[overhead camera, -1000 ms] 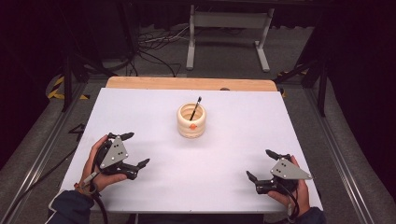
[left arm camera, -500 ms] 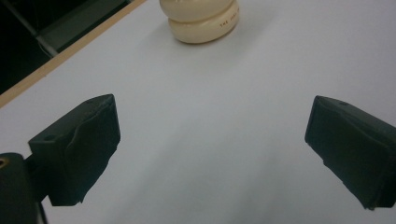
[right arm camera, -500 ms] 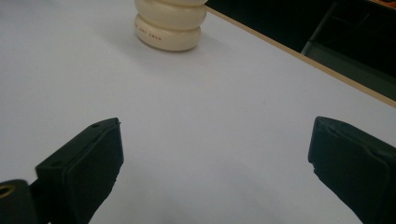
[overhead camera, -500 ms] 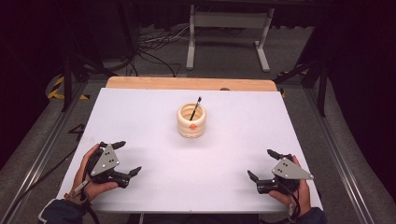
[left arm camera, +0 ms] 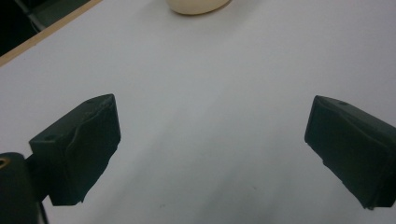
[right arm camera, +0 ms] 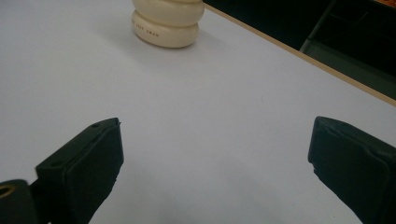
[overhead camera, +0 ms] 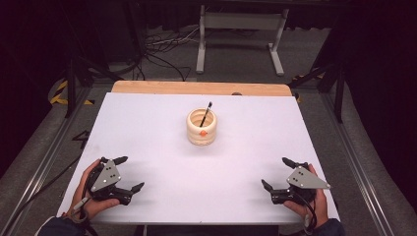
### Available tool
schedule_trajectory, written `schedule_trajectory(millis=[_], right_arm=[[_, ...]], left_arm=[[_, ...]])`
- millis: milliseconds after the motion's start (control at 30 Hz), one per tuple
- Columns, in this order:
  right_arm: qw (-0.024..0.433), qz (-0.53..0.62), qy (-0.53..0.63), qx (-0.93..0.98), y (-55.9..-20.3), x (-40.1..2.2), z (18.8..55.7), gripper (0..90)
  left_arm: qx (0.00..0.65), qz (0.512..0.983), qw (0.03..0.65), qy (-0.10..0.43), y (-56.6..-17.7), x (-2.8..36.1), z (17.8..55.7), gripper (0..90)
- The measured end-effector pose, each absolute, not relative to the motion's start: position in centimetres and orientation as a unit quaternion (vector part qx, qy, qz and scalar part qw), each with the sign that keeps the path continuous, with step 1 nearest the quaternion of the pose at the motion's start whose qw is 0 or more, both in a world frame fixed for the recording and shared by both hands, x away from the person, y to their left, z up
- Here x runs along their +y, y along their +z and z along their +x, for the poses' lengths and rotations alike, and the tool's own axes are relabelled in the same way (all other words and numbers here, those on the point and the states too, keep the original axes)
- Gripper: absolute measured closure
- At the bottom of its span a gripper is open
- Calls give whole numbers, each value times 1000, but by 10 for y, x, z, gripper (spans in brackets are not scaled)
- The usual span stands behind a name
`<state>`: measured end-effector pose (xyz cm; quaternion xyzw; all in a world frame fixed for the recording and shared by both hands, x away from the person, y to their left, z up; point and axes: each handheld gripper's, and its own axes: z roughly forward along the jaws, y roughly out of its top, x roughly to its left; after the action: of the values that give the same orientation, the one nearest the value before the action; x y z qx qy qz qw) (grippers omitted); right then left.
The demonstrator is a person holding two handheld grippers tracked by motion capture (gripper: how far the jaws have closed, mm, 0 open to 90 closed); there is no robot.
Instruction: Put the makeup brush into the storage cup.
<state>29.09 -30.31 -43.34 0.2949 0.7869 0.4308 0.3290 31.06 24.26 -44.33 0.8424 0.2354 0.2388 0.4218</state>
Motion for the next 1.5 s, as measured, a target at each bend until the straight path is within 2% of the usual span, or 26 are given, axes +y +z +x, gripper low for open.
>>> schedule_trajectory(millis=[267, 1500], right_arm=[[329, 294, 429, 788, -434, -304, 291, 38], [342, 296, 431, 781, -432, -304, 290, 44]], left_arm=[[272, 816, 454, 233, -445, 260, 303, 50], [280, 808, 460, 239, -443, 263, 301, 57]])
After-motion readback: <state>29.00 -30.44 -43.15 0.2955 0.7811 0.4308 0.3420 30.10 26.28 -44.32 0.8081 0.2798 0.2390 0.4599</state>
